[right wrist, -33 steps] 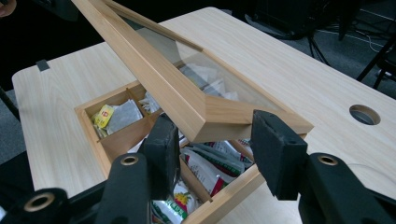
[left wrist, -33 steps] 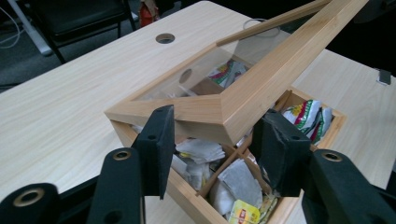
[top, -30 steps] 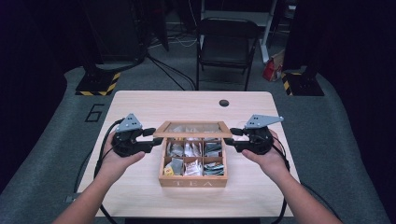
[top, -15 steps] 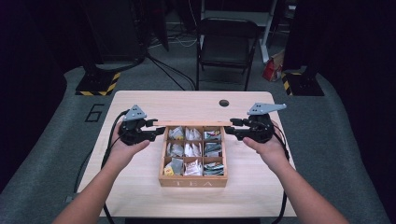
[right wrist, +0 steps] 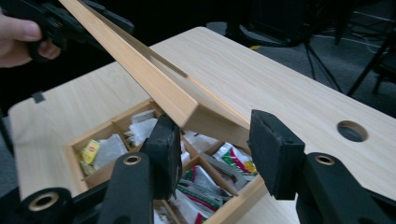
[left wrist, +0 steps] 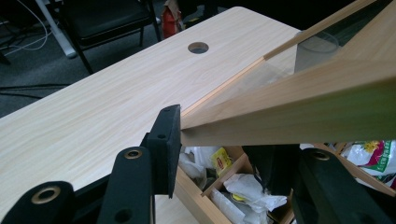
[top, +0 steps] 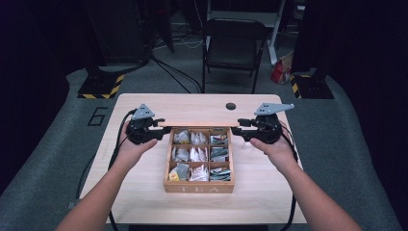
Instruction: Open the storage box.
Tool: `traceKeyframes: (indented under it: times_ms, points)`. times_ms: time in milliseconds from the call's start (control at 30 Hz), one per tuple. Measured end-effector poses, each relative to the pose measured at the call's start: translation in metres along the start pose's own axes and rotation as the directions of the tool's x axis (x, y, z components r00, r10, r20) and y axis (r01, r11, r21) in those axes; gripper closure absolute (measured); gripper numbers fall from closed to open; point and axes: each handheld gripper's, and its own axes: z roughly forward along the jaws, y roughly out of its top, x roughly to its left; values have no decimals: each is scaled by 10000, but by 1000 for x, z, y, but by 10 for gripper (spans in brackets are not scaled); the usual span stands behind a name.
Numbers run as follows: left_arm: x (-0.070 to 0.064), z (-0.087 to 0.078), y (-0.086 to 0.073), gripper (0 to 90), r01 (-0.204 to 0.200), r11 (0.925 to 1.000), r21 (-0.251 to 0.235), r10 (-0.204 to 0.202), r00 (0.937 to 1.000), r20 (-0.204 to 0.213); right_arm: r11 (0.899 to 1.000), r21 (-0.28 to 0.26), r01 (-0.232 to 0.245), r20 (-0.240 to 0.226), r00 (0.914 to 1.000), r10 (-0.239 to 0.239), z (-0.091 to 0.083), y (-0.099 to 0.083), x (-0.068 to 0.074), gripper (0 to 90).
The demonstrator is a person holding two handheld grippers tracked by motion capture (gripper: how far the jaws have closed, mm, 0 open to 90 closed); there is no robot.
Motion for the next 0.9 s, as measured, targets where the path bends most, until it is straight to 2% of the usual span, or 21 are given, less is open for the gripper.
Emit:
traceKeyframes:
  times_ms: [133, 233, 300, 400, 600, 733, 900]
  points:
    - [4, 2, 2, 559, 234, 9996, -158, -234, 9997, 51, 9996, 185, 228, 281, 9993, -233, 5, -3, -2, 524]
    - [7, 2, 5, 562, 304, 9993, -195, -303, 9995, 43, 9982, 339, 486, 531, 9973, -503, 11, -6, -5, 519]
    - [8, 3, 8, 565, 316, 9993, -180, -315, 9995, 26, 9979, 405, 496, 709, 9961, -524, 15, -8, -7, 516]
    - [11, 5, 10, 564, 486, 9984, -280, -485, 9988, 61, 9985, 398, 365, 867, 9954, -398, 23, -8, -13, 493]
    - [16, 7, 15, 569, 531, 9983, -258, -529, 9986, 102, 9991, 390, 175, 1052, 9942, -216, 38, -5, -20, 485]
    - [20, 9, 19, 572, 641, 9975, -300, -636, 9978, 170, 9998, 157, 83, 1175, 9930, -101, 44, -2, -26, 485]
    - [24, 11, 23, 578, 717, 9967, -376, -713, 9974, 127, 9995, 1, -322, 1196, 9923, 319, 50, 0, -35, 492]
